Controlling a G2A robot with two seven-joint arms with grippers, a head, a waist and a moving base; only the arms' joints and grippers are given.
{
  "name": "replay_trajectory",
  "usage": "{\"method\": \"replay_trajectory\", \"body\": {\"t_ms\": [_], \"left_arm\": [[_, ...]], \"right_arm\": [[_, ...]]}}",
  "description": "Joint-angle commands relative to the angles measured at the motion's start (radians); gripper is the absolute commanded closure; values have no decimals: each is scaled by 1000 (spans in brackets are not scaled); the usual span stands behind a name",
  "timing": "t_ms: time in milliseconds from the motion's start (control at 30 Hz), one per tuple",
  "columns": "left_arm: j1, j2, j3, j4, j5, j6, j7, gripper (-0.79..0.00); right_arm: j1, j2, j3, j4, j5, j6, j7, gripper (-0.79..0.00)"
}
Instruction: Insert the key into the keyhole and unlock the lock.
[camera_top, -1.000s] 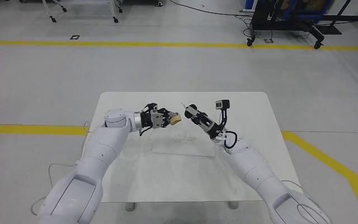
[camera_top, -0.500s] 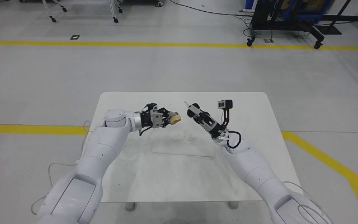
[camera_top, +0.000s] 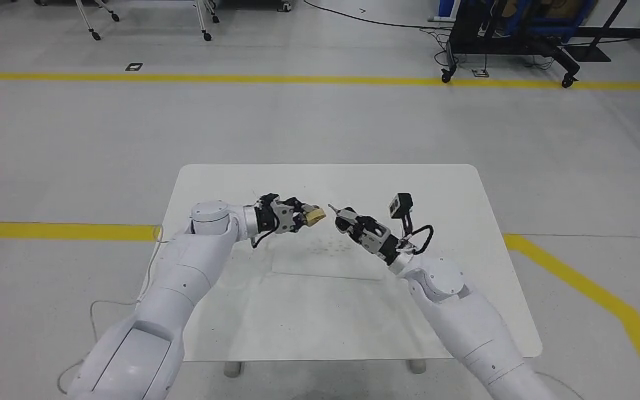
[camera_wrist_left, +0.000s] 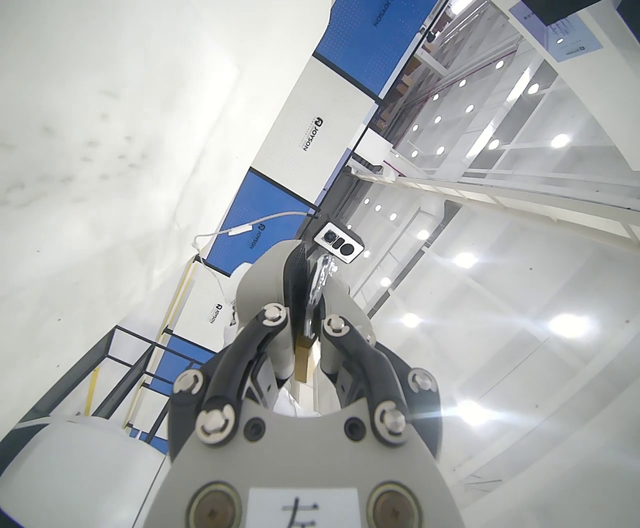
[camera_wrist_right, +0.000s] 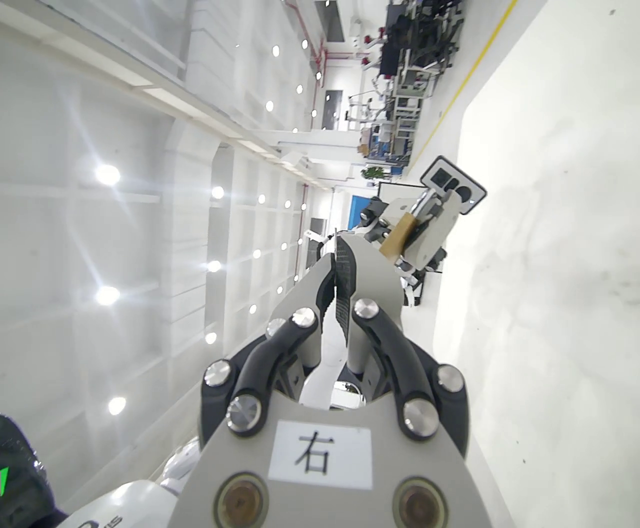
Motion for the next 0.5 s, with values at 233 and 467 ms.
{"method": "replay_trajectory", "body": {"t_ms": [233, 467], "left_arm": [[-3, 2, 6, -2, 17, 12, -9, 0], [-3, 2, 6, -2, 17, 12, -9, 0]], "right_arm": [[-92, 19, 69, -182, -14, 121, -13, 0], [-92, 19, 69, -182, -14, 121, -13, 0]]}}
